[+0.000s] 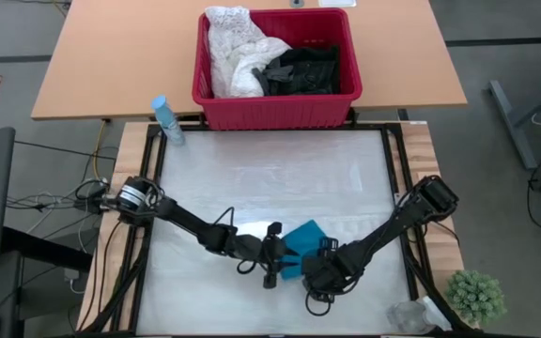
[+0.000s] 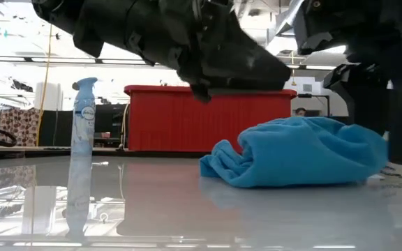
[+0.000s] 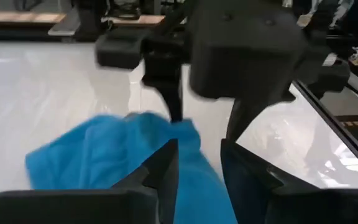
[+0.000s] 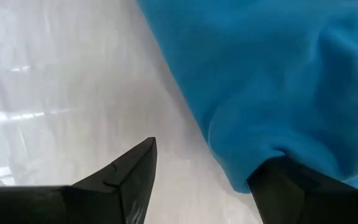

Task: Fold laundry
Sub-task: Fold the blue shorts

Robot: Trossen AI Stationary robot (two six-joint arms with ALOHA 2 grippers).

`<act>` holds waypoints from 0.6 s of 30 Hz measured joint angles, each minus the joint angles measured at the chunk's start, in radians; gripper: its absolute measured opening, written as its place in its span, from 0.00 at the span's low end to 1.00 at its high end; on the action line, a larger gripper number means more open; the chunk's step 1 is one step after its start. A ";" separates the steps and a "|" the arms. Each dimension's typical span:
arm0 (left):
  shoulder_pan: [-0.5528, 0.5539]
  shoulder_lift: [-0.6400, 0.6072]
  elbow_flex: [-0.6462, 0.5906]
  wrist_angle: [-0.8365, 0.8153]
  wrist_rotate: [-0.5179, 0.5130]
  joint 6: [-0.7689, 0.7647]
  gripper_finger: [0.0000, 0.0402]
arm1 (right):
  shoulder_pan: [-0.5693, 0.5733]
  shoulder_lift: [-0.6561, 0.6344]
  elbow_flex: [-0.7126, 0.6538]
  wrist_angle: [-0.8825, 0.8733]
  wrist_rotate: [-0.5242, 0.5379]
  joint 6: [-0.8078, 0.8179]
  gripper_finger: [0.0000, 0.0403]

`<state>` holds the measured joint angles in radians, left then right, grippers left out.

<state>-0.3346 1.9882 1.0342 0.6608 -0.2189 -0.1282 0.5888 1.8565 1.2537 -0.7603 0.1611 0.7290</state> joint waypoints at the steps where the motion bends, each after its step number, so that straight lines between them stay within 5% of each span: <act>1: 0.000 0.011 0.010 -0.006 -0.005 0.004 0.25 | -0.004 0.000 0.000 0.002 0.000 -0.003 0.65; 9: 0.023 0.092 0.027 -0.026 -0.024 -0.041 0.17 | -0.010 0.000 0.000 0.023 0.000 -0.020 0.65; 15: 0.034 0.095 0.026 -0.192 -0.100 -0.081 0.14 | -0.001 0.000 0.000 -0.012 -0.001 0.027 0.65; 18: 0.042 0.107 0.029 -0.240 -0.050 -0.110 0.14 | 0.007 0.000 0.000 -0.046 -0.001 0.083 0.65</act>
<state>-0.2923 2.0954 1.0630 0.4205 -0.2688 -0.2383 0.5954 1.8561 1.2537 -0.8060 0.1600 0.8122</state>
